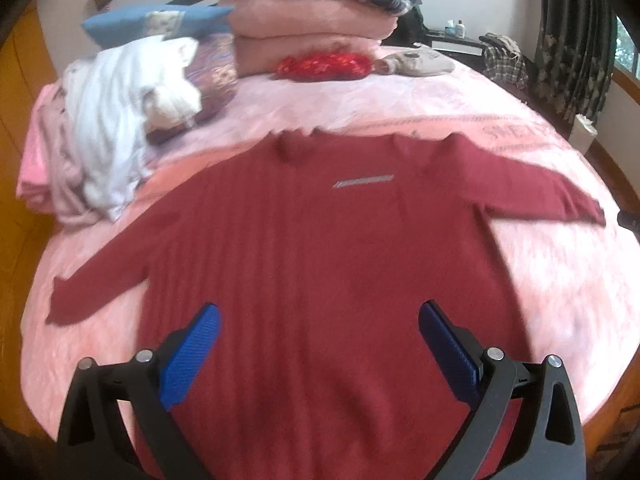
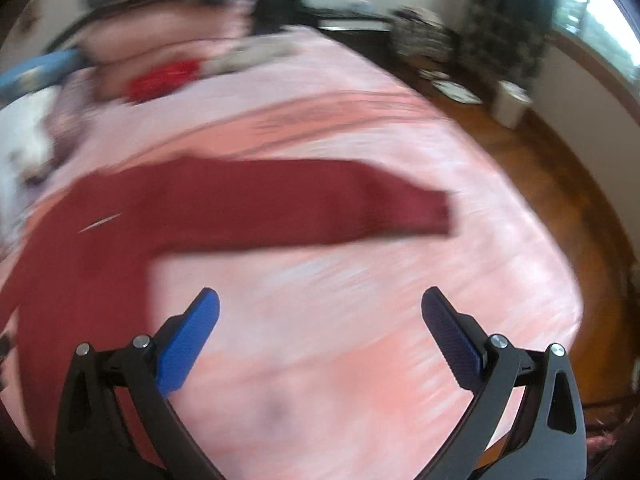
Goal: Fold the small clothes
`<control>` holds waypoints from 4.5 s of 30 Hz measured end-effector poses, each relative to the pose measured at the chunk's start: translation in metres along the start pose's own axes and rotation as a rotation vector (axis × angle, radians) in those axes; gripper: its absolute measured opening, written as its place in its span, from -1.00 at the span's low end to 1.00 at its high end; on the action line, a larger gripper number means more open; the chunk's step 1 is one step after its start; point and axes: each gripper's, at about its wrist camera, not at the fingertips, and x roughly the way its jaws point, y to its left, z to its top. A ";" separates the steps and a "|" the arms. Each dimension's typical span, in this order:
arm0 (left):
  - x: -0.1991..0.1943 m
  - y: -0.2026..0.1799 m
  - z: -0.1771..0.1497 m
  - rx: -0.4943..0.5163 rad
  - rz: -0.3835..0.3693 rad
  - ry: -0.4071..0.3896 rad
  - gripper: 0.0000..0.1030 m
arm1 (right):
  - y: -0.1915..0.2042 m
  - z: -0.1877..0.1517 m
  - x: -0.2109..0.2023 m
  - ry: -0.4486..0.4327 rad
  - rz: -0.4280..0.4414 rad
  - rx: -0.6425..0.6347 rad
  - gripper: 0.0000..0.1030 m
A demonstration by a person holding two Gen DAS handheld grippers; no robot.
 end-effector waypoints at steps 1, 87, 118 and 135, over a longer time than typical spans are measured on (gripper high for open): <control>0.005 -0.008 0.009 -0.006 -0.014 -0.004 0.93 | -0.018 0.012 0.015 0.014 -0.018 0.022 0.95; 0.127 0.133 0.107 -0.305 -0.225 -0.102 -0.73 | 0.178 0.043 0.048 0.069 0.601 -0.148 0.10; 0.192 0.165 0.062 -0.318 -0.120 0.132 -0.29 | 0.267 0.042 0.110 0.252 0.415 -0.250 -0.09; 0.125 0.324 -0.011 -0.367 0.186 0.102 0.93 | 0.330 0.019 0.040 0.218 0.491 -0.331 0.63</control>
